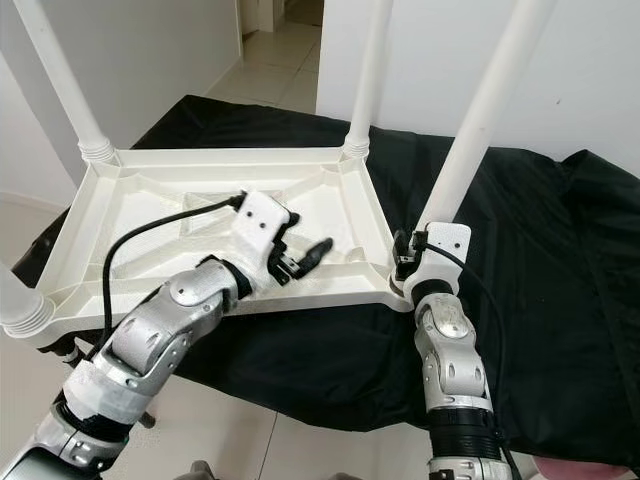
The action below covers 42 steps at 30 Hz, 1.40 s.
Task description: Building children table
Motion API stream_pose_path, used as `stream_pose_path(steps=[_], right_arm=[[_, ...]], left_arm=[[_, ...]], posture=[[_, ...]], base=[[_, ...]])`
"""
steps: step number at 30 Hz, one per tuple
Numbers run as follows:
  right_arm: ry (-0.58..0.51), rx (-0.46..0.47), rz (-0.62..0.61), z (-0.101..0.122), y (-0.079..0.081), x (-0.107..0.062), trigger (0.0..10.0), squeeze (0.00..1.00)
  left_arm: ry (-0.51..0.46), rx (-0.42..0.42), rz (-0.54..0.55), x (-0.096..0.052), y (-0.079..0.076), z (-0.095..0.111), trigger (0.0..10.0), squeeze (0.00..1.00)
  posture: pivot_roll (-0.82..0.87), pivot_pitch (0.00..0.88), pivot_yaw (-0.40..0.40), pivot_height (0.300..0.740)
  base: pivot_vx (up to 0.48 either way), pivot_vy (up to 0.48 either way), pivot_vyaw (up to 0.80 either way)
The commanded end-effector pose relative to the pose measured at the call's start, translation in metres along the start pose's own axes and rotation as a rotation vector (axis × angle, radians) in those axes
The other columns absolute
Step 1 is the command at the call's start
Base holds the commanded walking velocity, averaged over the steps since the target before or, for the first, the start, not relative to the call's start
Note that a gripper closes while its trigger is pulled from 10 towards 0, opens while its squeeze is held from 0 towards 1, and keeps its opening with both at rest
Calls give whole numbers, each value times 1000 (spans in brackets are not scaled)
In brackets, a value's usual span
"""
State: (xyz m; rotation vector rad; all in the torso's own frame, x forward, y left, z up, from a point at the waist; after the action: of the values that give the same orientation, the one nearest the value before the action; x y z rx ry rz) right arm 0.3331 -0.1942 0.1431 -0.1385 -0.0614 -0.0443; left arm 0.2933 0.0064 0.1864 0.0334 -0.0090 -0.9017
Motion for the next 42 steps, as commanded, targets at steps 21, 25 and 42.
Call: stream_pose_path(steps=[21, 25, 42], right_arm=[[10, -167, 191, -39, 14, -20, 10000, 0], [3, -147, 217, -42, 17, -20, 10000, 0], [141, 13, 228, -65, 22, -8, 10000, 0]], left_arm=[[127, 16, -404, -22, -45, -23, 10000, 0], [127, 19, -408, -22, -44, -23, 10000, 0], [135, 46, -404, -23, -42, -21, 10000, 0]], posture=[[-47, 0, -28, 740], [-43, 0, -28, 740], [-32, 0, -29, 740]], base=[[0, 0, 0], [0, 0, 0], [0, 0, 0]])
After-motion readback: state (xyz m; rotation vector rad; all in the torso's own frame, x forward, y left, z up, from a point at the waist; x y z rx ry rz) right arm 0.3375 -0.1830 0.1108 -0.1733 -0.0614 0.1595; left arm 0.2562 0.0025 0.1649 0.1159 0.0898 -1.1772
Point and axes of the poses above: a point about 5 cm out from each wrist's last joint towards the gripper, its own x axis pointing out of the wrist towards the gripper, its own z axis along the axis of the wrist's last joint, y = z × x, the point moved 3 cm from there along x, pointing out of the wrist towards the gripper, and after that the axes turned 5 degrees about -x, right-handed, at the moved point
